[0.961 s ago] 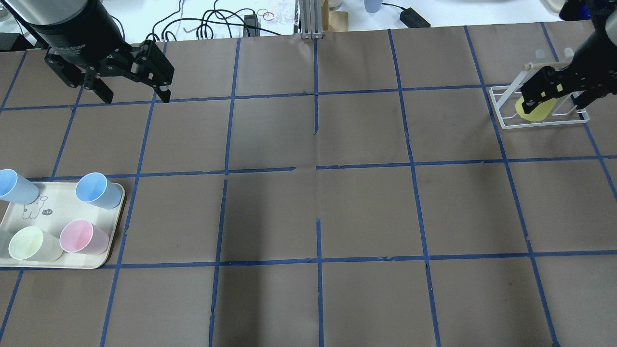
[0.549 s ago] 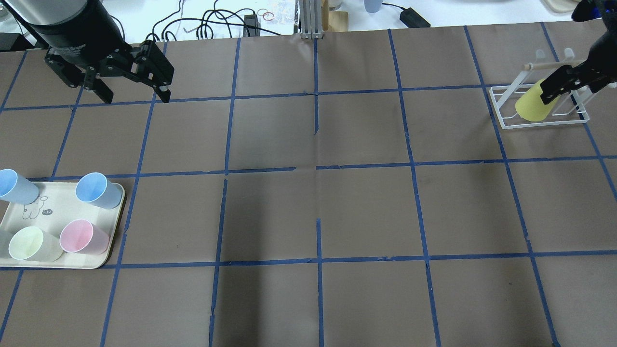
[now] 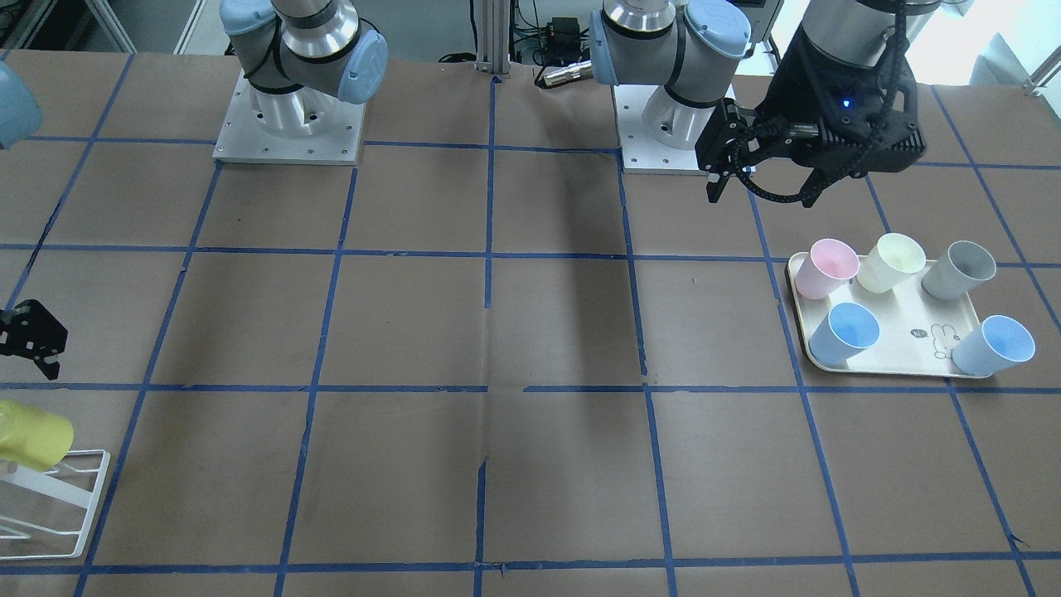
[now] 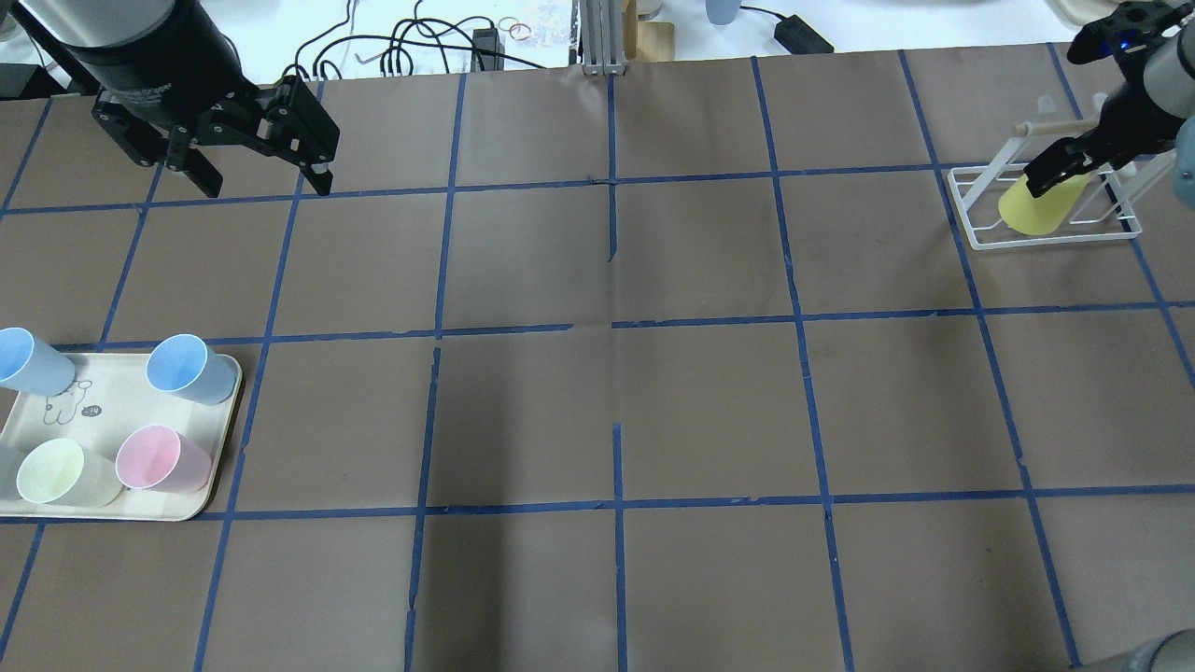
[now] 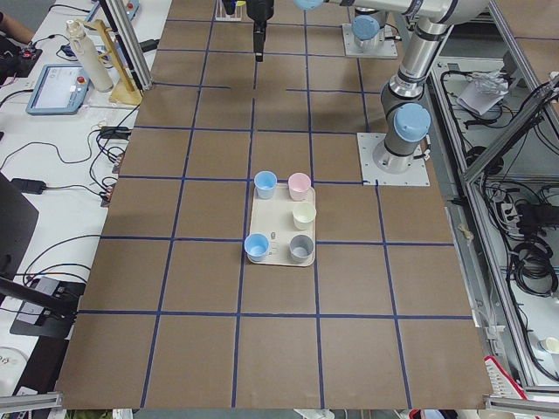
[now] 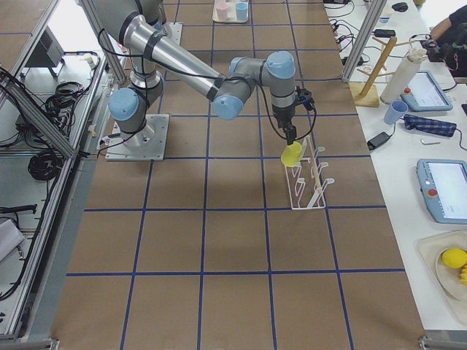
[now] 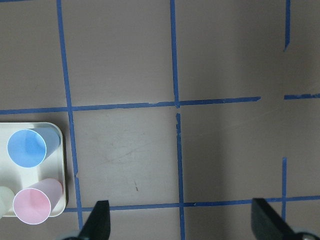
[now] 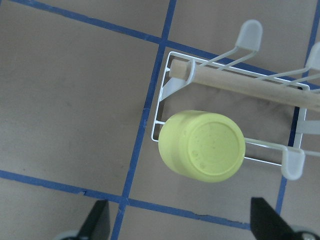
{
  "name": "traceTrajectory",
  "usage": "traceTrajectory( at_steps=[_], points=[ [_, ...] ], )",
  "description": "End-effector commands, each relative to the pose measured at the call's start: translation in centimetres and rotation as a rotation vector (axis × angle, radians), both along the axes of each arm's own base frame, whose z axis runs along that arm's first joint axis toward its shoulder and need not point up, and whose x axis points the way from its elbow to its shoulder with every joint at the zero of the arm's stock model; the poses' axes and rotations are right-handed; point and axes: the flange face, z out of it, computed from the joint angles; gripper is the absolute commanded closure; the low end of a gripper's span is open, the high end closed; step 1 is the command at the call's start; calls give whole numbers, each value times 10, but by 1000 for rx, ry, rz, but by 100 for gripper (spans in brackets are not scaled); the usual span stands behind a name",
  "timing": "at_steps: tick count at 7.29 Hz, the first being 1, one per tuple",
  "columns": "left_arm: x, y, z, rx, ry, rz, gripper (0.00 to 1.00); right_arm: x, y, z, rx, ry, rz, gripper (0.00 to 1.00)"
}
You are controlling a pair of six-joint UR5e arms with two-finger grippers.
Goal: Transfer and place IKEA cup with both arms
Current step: 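Lower the right gripper and close it on the yellow cup in the rack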
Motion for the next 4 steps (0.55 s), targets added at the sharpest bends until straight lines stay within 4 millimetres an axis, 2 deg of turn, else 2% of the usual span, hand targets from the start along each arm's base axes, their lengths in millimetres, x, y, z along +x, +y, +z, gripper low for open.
traceTrajectory(
  at_steps=[1, 2, 4],
  points=[
    [0, 0, 0, -3, 0, 0, 0, -12, -8, -18, -5, -6, -13, 0],
    [0, -1, -1, -1, 0, 0, 0, -26, -8, -21, -9, -12, -37, 0],
    [0, -1, -1, -1, 0, 0, 0, -32, -19, -27, -5, -23, -78, 0]
  ],
)
